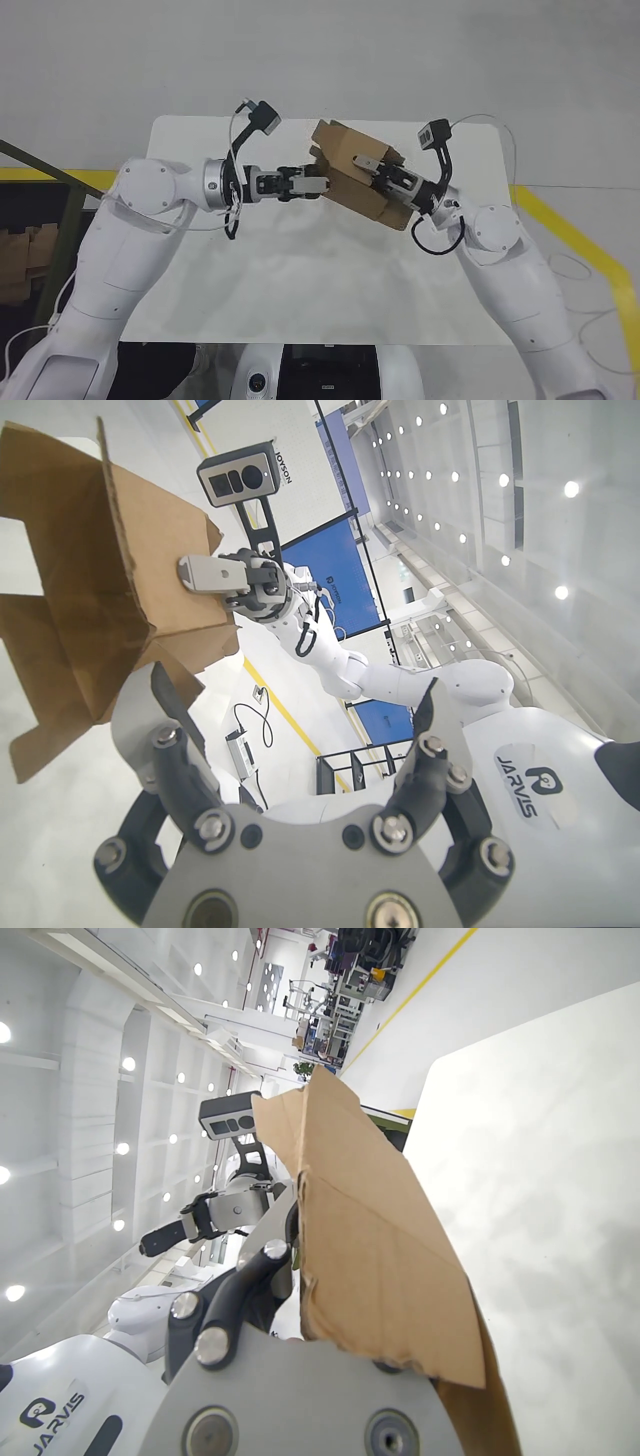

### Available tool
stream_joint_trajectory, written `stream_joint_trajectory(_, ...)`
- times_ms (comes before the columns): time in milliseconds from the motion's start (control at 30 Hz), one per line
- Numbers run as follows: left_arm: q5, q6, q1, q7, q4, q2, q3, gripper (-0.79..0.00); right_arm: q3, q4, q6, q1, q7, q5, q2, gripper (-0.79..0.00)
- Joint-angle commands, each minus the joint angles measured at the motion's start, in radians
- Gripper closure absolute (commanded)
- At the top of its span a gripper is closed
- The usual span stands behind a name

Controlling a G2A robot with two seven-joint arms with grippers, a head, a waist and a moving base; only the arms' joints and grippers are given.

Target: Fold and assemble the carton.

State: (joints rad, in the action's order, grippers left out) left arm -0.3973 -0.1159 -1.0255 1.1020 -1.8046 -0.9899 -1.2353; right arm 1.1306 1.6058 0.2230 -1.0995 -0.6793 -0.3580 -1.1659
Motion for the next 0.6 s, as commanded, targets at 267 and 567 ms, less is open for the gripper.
stream_joint_trajectory(267,0.017,0.016,0.015,0.007,0.013,-0.005,0.044,-0.785,0.006,0.038,-0.016,-0.014,0.035,-0.008,-0.005,0.000)
stream_joint_trajectory(567,-0.005,0.027,0.043,0.014,0.041,-0.010,0.065,-0.785,-0.010,0.091,-0.026,-0.032,0.048,-0.003,-0.010,0.000)
